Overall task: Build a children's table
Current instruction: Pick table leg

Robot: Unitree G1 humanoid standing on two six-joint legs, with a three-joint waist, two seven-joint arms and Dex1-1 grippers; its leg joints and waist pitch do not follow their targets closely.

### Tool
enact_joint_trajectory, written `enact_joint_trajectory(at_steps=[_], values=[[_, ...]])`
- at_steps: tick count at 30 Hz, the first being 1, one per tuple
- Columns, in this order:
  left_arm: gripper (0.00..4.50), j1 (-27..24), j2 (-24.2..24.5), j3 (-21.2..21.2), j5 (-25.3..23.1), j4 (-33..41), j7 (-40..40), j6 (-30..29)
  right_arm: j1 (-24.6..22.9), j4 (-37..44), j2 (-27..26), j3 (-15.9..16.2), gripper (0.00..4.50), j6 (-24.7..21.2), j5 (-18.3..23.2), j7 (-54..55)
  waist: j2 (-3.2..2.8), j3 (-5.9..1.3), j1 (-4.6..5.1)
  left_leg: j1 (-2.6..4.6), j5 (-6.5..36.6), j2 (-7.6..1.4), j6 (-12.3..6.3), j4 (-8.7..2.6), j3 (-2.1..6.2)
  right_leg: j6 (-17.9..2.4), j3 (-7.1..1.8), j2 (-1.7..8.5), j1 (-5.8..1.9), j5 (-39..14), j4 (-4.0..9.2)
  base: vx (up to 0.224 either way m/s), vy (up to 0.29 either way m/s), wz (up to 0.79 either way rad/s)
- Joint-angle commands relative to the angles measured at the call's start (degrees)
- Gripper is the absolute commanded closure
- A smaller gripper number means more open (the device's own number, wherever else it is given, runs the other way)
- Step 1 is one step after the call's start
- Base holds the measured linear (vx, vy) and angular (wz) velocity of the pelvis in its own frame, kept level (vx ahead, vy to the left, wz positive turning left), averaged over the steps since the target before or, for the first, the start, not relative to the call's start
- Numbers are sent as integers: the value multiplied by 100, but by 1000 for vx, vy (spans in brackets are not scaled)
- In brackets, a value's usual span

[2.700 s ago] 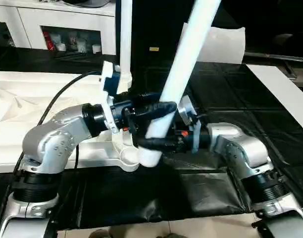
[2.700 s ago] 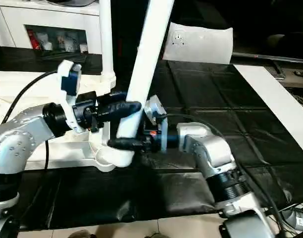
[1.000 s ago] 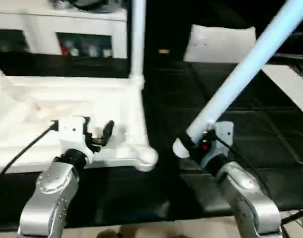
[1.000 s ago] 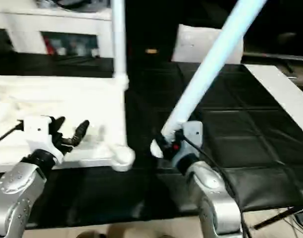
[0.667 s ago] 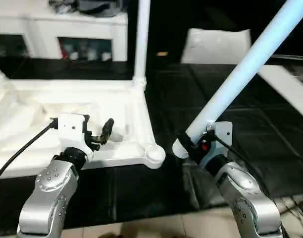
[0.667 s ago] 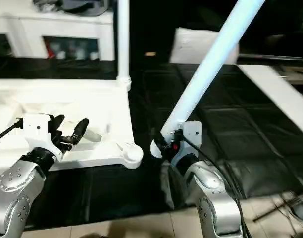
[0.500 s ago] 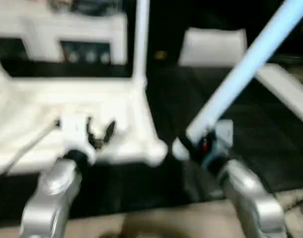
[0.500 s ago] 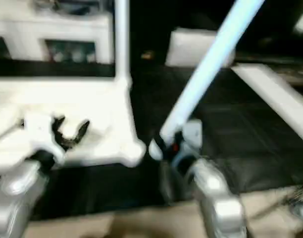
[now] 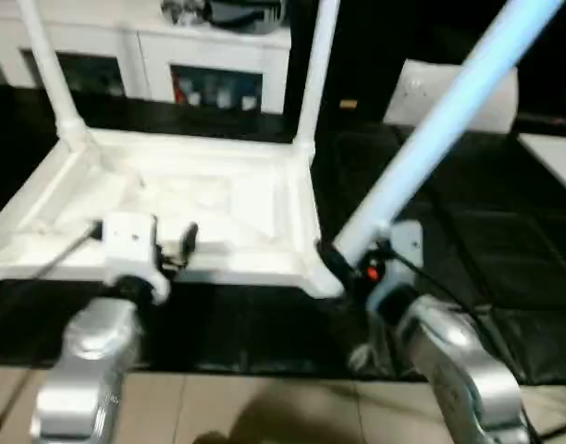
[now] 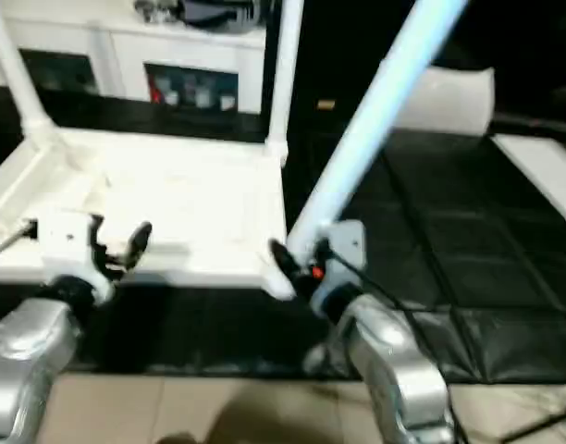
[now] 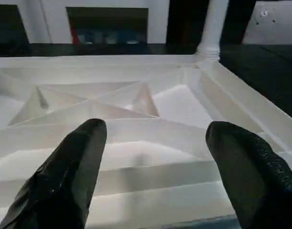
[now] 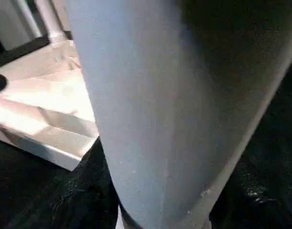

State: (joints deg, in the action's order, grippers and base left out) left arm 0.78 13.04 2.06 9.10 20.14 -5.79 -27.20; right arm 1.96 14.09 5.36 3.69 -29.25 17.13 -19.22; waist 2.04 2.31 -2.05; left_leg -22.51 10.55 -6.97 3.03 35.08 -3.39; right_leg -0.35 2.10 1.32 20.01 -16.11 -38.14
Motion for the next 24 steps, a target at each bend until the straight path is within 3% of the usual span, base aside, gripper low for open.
enact_joint_trajectory(at_steps=[1, 2, 3, 4, 7, 9, 10, 11, 14, 15, 16, 18, 19, 21, 22, 23, 24], values=[[76, 0, 118, 40, -68, 89, -12, 13, 25, 44, -31, 2, 257, 124, -30, 27, -44, -247, -33, 42, 524, -456, 60, -439, -20, -443, -318, 539, -111, -985, 651, -28, -54, 1], [76, 3, 121, 59, -82, 85, -9, -19, 10, 55, -43, -7, 257, 163, -23, 48, -125, -240, 19, 99, 991, -547, 124, -525, 3, -670, -260, 508, -96, -428, 579, 0, 0, 0], [76, 9, 114, 77, -96, 84, -7, -53, 4, 57, -48, -14, 257, 196, -13, 61, -114, -222, 43, 107, 1261, -554, 109, -554, -7, -753, -258, 529, -100, -372, 601, 0, 0, 0], [76, 14, 92, 81, -55, 71, -80, 4, -26, 82, -38, -14, 257, 297, -30, 59, -107, -188, 48, 128, 1761, -549, 141, -567, -77, -915, -278, 597, -100, -646, 661, 0, 0, 0], [76, 24, 73, 41, -4, 73, -197, 84, -78, 134, -9, -24, 257, 444, -97, 86, -72, -171, 8, 143, 1833, -561, 182, -556, -215, -791, -317, 612, -59, -1180, 716, 0, 0, 0], [76, 6, 71, 11, -3, 75, -218, 175, -103, 157, 14, -20, 257, 485, -138, 89, -67, -176, 4, 135, 1759, -577, 198, -566, -243, -742, -315, 607, -62, -1152, 709, 0, 0, 0], [76, -4, 68, 3, -7, 78, -214, 211, -116, 171, 17, -21, 257, 486, -142, 83, -80, -193, 2, 136, 1604, -592, 207, -570, -261, -701, -315, 593, -68, -843, 677, 0, 0, 0], [76, -21, 33, 17, 15, 82, -193, 249, -126, 194, 9, -37, 257, 460, -119, 80, -43, -195, 7, 142, 1636, -594, 198, -570, -271, -686, -313, 589, -80, -810, 677, 0, 0, 0], [76, -54, -38, 28, 93, 98, -238, 352, -128, 205, 36, -64, 257, 442, -77, 75, -46, -168, 4, 270, 2633, -590, 179, -585, -303, -651, -285, 563, -190, -2060, 822, 0, 0, 0], [76, -53, -42, 24, 84, 99, -258, 368, -124, 211, 33, -71, 257, 445, -64, 92, -46, -168, 4, 270, 2633, -590, 179, -585, -303, -651, -285, 563, -190, -2060, 822, 0, 0, 0], [76, -60, -47, 6, 104, 104, -311, 377, -118, 213, 40, -79, 257, 445, -55, 98, -25, -108, 19, 325, 2903, -553, 77, -591, -341, -665, -236, 531, -265, -2704, 955, 0, 0, 0], [76, -71, -34, -42, 96, 78, -387, 439, -102, 211, 74, -82, 257, 455, -77, 102, 0, -75, 16, 443, 3046, -525, 39, -580, -380, -623, -210, 533, -310, -3217, 1087, 31, 9, -1], [76, -73, -32, -47, 95, 75, -393, 446, -101, 211, 77, -82, 257, 456, -79, 101, -21, -69, 1, 465, 2970, -544, 24, -629, -373, -607, -205, 520, -369, -3180, 1105, 62, 18, -3], [76, -61, -34, -82, 57, 13, -388, 496, -91, 223, 97, -106, 257, 439, -88, 107, -4, -97, 32, 485, 2886, -562, 11, -656, -366, -651, -192, 494, -432, -2928, 1088, 100, 29, -5], [76, -49, -44, -82, 54, -3, -380, 505, -89, 241, 114, -109, 257, 401, -92, 110, -36, -166, 57, 527, 2471, -598, -145, -714, -357, -802, -171, 446, -531, -2057, 1010, 105, 31, -4], [76, -39, -55, -82, 56, -16, -376, 512, -92, 272, 141, -104, 257, 333, -87, 105, -65, -200, 62, 525, 2221, -599, -230, -727, -350, -837, -152, 426, -586, -1693, 974, 87, 31, 5], [76, -34, -60, -83, 57, -24, -378, 520, -97, 295, 164, -96, 257, 295, -97, 105, -78, -241, -116, -33, 1196, -255, -1020, -520, -347, -560, 23, 732, -1065, -1324, 1239, 114, 42, 39]])
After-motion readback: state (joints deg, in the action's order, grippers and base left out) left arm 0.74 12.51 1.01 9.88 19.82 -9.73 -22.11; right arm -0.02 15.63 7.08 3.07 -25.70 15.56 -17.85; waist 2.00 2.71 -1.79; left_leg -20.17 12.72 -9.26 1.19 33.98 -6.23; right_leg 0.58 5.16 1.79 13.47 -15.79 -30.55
